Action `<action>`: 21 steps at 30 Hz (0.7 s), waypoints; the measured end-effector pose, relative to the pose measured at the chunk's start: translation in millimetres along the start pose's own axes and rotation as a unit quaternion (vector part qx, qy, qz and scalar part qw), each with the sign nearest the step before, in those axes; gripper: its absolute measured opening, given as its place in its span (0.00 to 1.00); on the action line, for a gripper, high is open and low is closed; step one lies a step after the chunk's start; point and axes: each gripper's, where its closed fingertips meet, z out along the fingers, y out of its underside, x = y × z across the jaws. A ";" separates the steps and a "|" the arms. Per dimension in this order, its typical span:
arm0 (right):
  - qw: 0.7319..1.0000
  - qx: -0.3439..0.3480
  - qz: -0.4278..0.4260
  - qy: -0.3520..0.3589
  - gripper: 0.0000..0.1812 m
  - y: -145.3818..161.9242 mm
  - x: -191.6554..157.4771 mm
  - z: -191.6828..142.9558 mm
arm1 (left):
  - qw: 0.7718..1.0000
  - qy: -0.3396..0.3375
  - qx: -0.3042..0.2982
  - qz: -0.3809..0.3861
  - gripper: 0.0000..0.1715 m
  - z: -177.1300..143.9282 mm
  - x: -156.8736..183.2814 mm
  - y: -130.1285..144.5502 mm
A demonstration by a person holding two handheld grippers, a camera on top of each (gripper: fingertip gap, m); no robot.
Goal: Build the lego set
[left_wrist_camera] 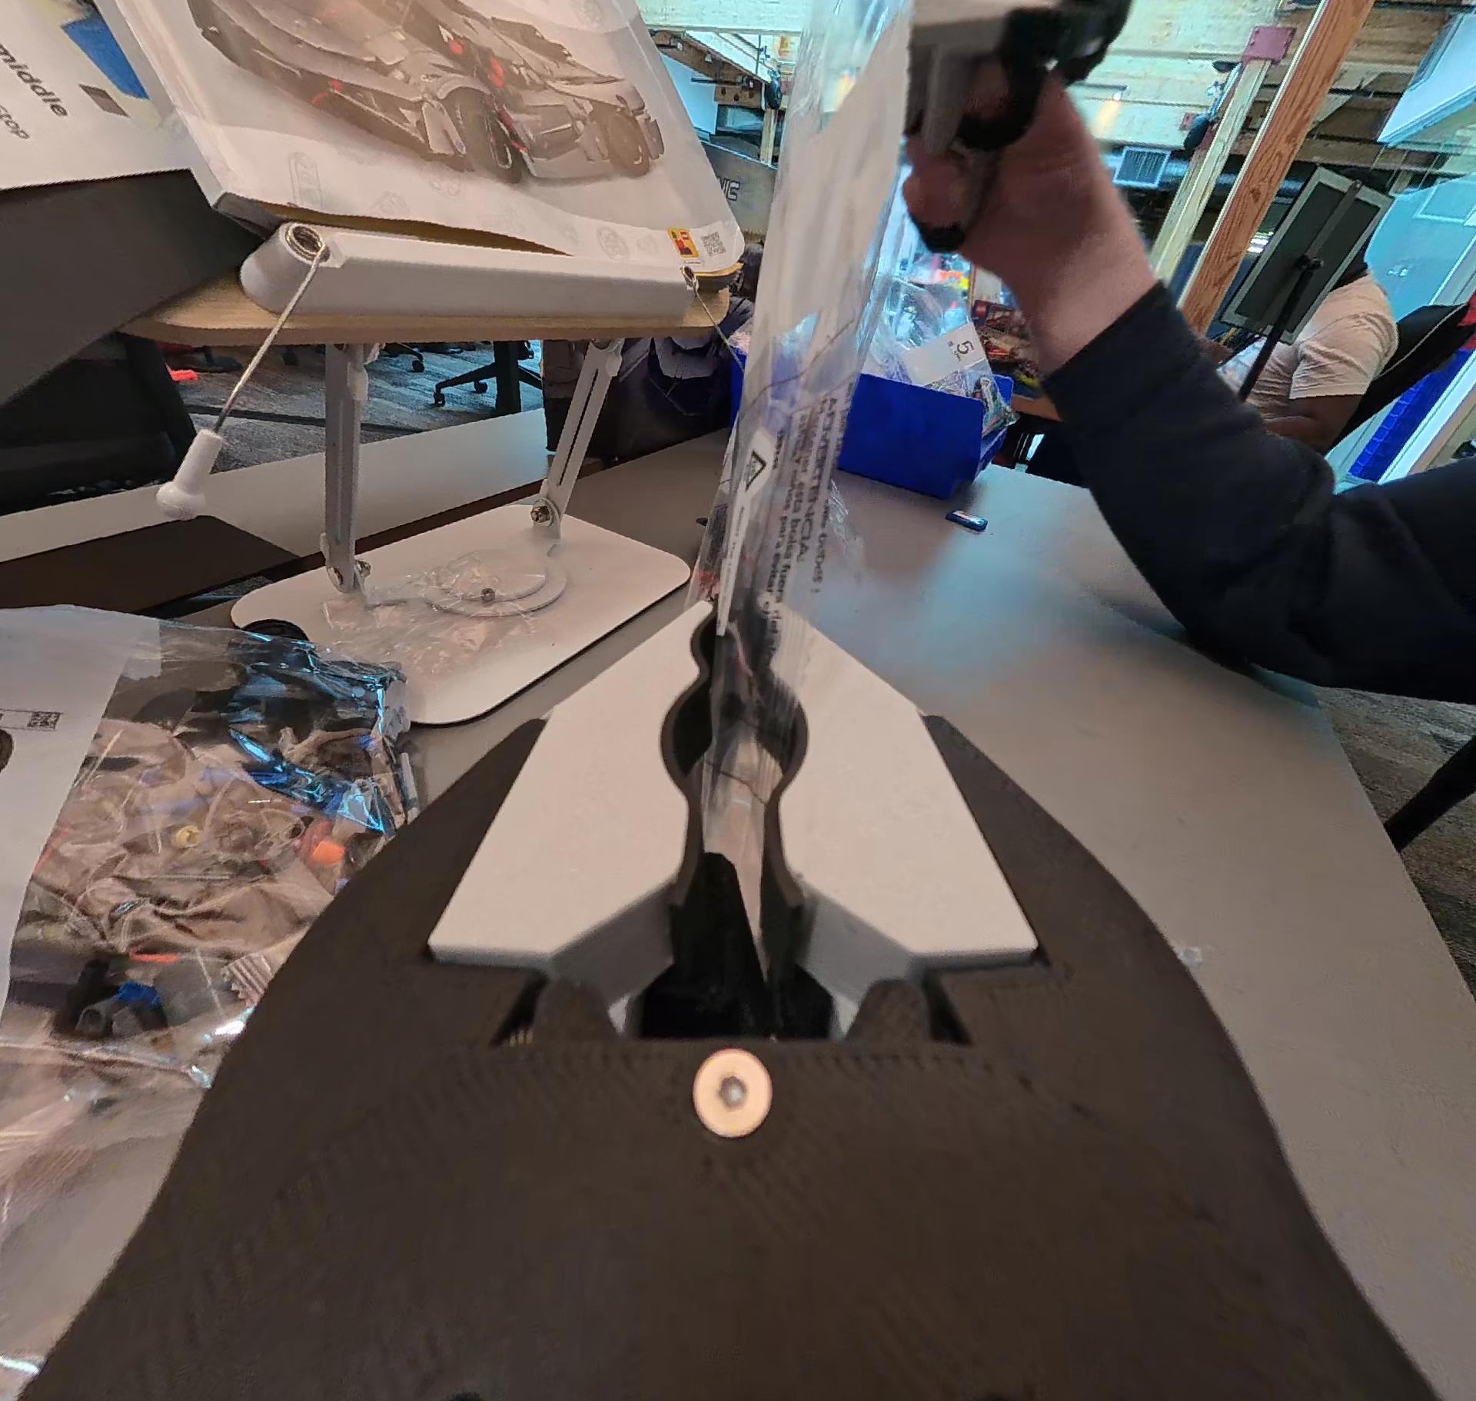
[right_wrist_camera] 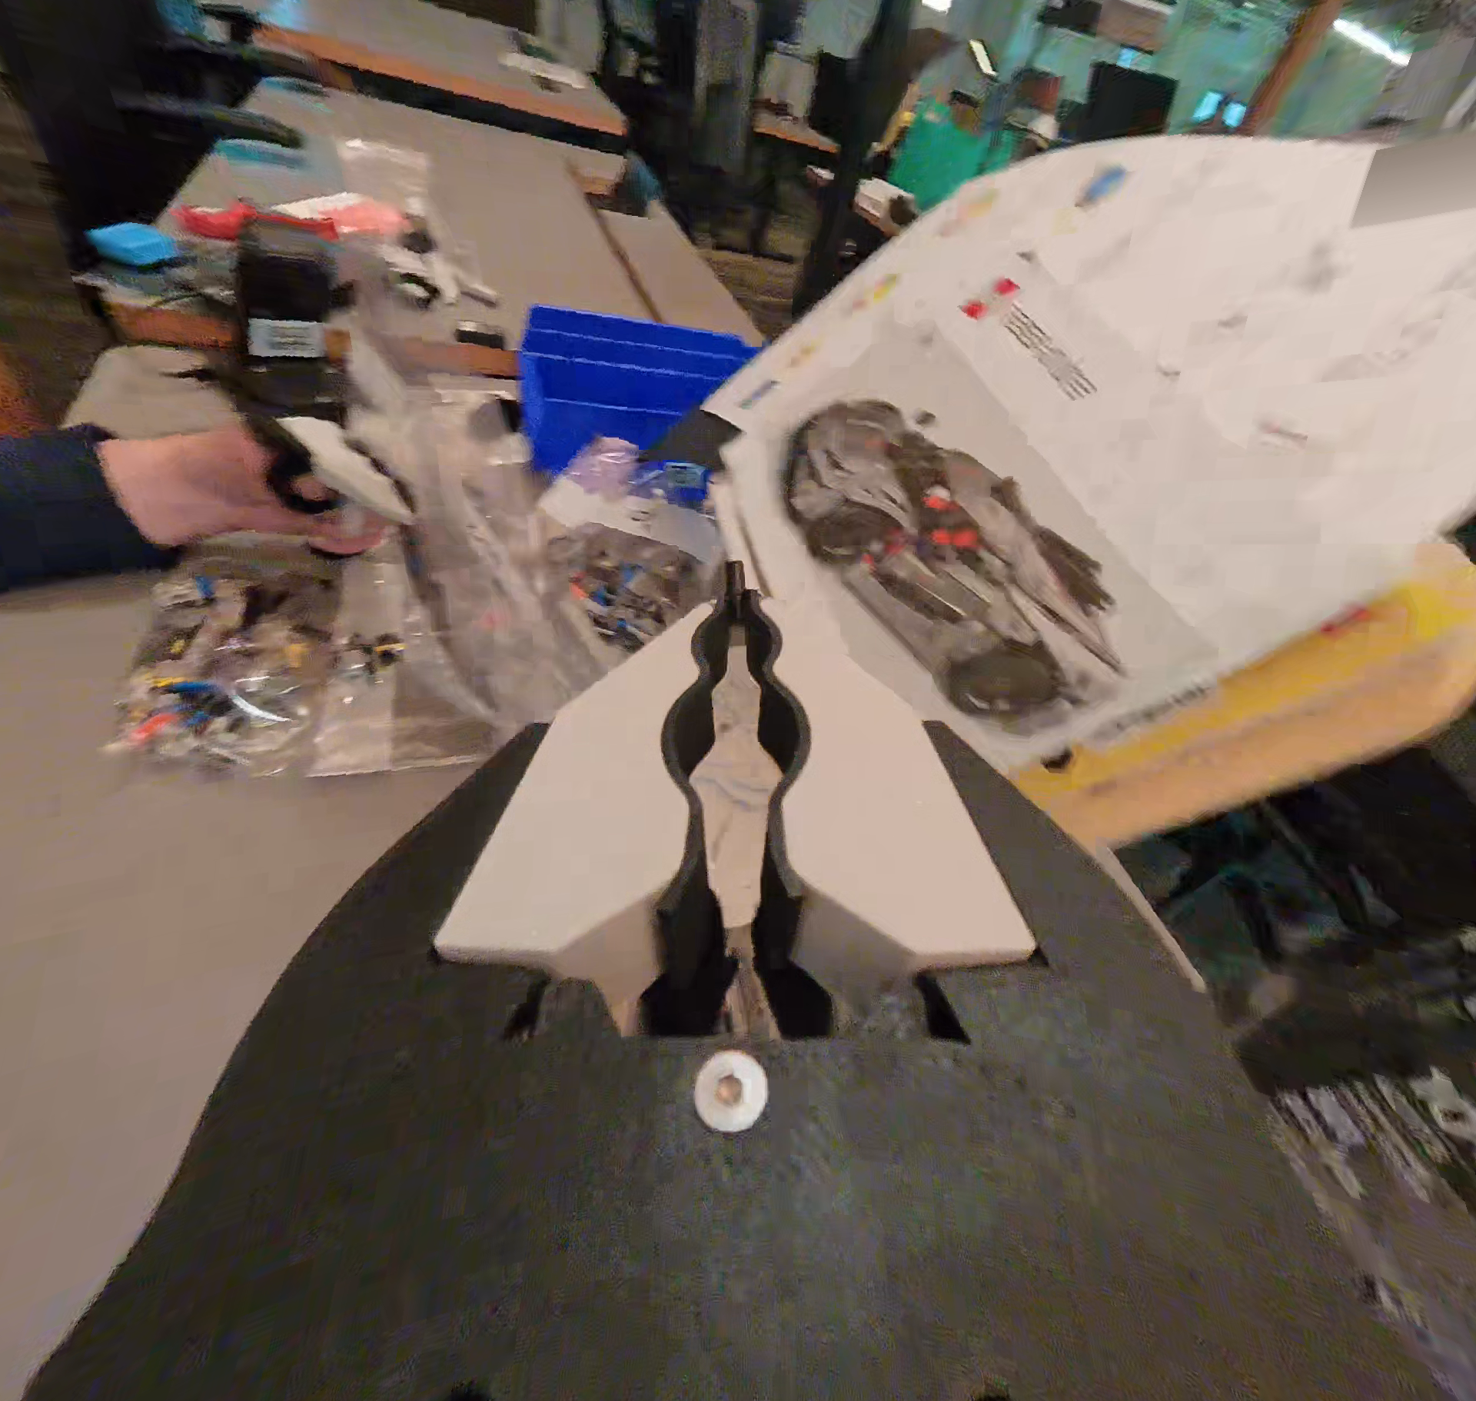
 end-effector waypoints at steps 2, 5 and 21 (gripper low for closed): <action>0.998 -0.021 -0.043 -0.047 0.00 -15.2 -41.1 17.8 | 1.000 -0.001 0.001 -0.001 0.01 -0.7 -0.7 -0.2; 0.991 -0.073 -0.073 -0.080 0.00 -9.2 -74.5 46.4 | 1.000 -0.002 0.002 -0.001 0.01 -1.4 -1.2 -0.7; 0.989 -0.121 -0.073 -0.041 0.09 6.1 -72.2 74.4 | 1.000 0.002 0.002 0.002 0.01 -0.8 0.9 -1.7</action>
